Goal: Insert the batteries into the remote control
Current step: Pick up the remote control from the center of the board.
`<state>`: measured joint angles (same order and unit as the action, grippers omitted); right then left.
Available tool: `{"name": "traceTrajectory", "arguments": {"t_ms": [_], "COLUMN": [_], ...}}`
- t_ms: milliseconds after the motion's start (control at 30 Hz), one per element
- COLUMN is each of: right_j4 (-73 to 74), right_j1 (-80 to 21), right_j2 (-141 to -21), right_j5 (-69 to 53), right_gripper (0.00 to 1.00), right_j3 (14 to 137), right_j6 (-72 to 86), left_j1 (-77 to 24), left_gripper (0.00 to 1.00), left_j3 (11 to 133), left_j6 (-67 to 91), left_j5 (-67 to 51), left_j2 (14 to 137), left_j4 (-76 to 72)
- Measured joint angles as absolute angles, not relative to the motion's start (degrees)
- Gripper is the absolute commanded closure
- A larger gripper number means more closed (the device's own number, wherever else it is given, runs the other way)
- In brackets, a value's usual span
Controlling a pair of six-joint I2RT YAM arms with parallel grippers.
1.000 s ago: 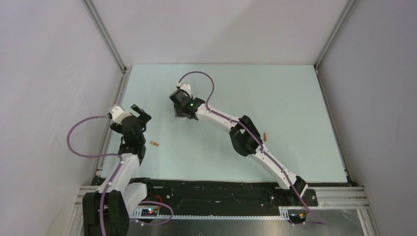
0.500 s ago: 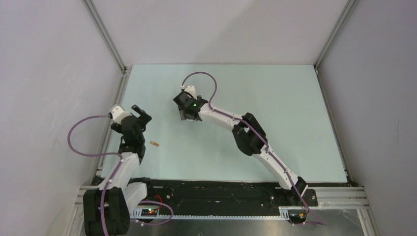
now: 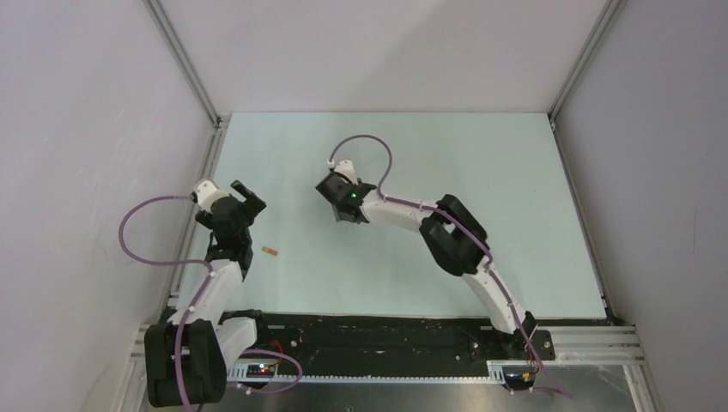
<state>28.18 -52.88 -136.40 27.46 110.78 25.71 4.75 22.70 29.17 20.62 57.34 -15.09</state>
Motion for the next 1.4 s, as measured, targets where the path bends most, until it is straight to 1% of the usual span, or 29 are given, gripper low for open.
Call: {"name": "traceTrajectory", "arguments": {"t_ms": [167, 233, 333, 433, 600, 700, 800, 900, 1000, 1100, 1233, 1267, 1367, 1400], "right_j4": [23.1, 22.2, 21.3, 19.4, 16.6, 17.1, 19.2, 22.5, 24.8, 26.9, 29.2, 29.3, 29.3, 29.3], "right_j1": [-52.9, -53.0, -54.3, -58.3, -67.6, -70.1, -73.0, -78.4, -83.6, -87.8, -91.4, -92.4, -94.5, -95.0], "right_j2": [-120.3, -112.8, -103.2, -94.7, -81.4, -73.3, -64.3, -54.5, -47.9, -44.8, -46.6, -47.9, -49.8, -50.1], "right_j5": [27.8, 27.3, 27.9, 29.4, 29.9, 29.6, 30.3, 32.8, 35.4, 37.7, 40.2, 40.4, 41.4, 41.7], "right_gripper": [1.0, 1.0, 1.0, 1.0, 1.0, 1.0, 1.0, 1.0, 1.0, 1.0, 1.0, 1.0, 1.0, 1.0], "right_j3": [86.9, 79.6, 74.0, 70.1, 58.5, 50.3, 44.1, 40.5, 39.4, 38.5, 38.2, 38.2, 37.4, 37.3], "right_j6": [22.5, 20.9, 18.9, 17.2, 17.9, 19.7, 21.7, 24.9, 28.1, 31.6, 35.6, 36.4, 37.8, 38.0], "left_j1": [4.8, 4.4, 1.5, -2.8, -5.4, -7.9, -15.1, -27.1, -38.5, -49.6, -56.8, -58.3, -60.8, -61.2], "left_gripper": [0.07, 0.05, 0.04, 0.03, 0.01, 0.01, 0.01, 0.01, 0.01, 0.01, 0.02, 0.04, 0.15, 0.16], "left_j3": [27.0, 27.8, 28.6, 29.5, 29.2, 27.2, 24.4, 23.6, 23.5, 23.5, 23.6, 23.6, 23.6, 23.6], "left_j6": [32.9, 35.7, 38.1, 39.3, 45.1, 50.5, 56.9, 61.7, 65.2, 68.2, 70.0, 70.3, 71.0, 71.2], "left_j5": [18.4, 16.7, 14.8, 11.5, 1.6, -3.3, -5.5, -4.0, 0.1, 4.6, 8.9, 10.1, 12.5, 13.1], "left_j2": [57.7, 57.4, 55.6, 51.7, 40.1, 33.3, 28.4, 26.5, 27.0, 31.0, 37.0, 38.5, 40.8, 41.1], "left_j4": [-9.7, -7.6, -2.2, 2.8, 6.0, 6.0, 6.1, 6.6, 6.3, 3.8, 0.6, 0.3, -0.3, -0.7]}}
